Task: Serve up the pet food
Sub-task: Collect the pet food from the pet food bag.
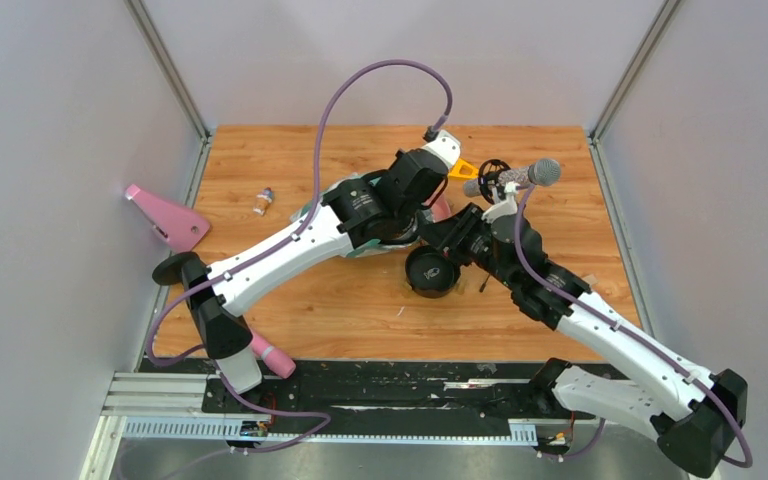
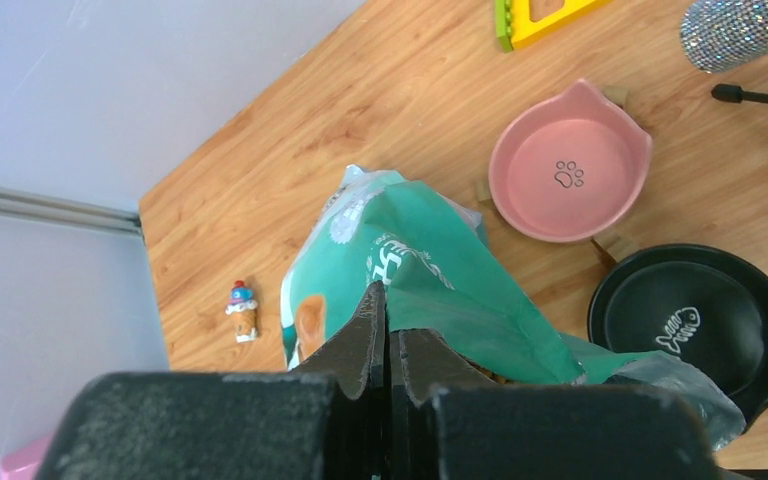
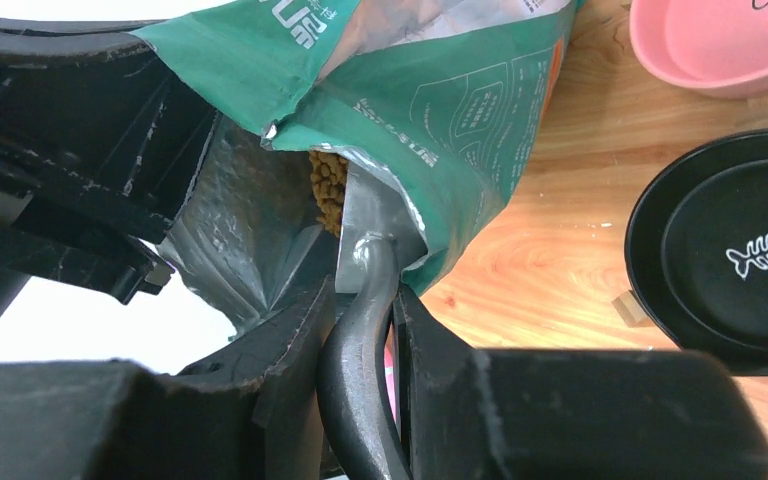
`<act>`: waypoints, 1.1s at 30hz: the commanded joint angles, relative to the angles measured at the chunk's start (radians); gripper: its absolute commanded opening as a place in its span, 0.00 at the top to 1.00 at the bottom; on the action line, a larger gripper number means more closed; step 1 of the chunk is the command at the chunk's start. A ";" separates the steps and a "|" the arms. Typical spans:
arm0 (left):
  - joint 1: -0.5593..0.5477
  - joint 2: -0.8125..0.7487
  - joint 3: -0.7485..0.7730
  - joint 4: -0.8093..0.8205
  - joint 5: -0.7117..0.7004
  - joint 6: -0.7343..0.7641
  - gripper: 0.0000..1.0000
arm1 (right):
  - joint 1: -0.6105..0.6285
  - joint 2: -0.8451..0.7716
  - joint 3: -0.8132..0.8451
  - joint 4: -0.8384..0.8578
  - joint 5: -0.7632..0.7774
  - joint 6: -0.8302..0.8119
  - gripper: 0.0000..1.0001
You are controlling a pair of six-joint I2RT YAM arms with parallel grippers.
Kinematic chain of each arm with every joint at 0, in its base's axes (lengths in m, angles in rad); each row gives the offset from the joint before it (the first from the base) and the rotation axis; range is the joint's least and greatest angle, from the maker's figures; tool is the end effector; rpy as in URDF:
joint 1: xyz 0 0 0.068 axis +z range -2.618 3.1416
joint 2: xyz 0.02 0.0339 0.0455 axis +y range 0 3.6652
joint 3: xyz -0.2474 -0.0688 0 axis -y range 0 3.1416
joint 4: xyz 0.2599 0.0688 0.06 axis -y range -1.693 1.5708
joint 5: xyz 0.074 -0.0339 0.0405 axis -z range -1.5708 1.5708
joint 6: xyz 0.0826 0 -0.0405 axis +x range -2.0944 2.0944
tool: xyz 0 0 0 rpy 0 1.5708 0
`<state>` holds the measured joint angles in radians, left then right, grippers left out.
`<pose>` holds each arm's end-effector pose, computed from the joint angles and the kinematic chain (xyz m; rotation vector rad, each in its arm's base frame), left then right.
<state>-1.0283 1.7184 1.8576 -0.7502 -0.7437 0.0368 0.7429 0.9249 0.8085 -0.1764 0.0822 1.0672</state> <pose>0.2626 -0.3273 0.3764 0.6562 1.9016 0.1882 0.2151 0.1884 0.2954 0.3898 1.9979 1.1372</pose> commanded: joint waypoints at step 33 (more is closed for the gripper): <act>0.113 -0.183 0.024 0.134 0.005 0.015 1.00 | -0.004 -0.225 -0.282 0.396 0.075 0.246 1.00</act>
<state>-0.9348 1.6611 1.8427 -0.7406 -0.6708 0.0399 0.7448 0.6865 0.5083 0.1905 0.1207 1.2964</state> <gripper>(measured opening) 0.007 0.263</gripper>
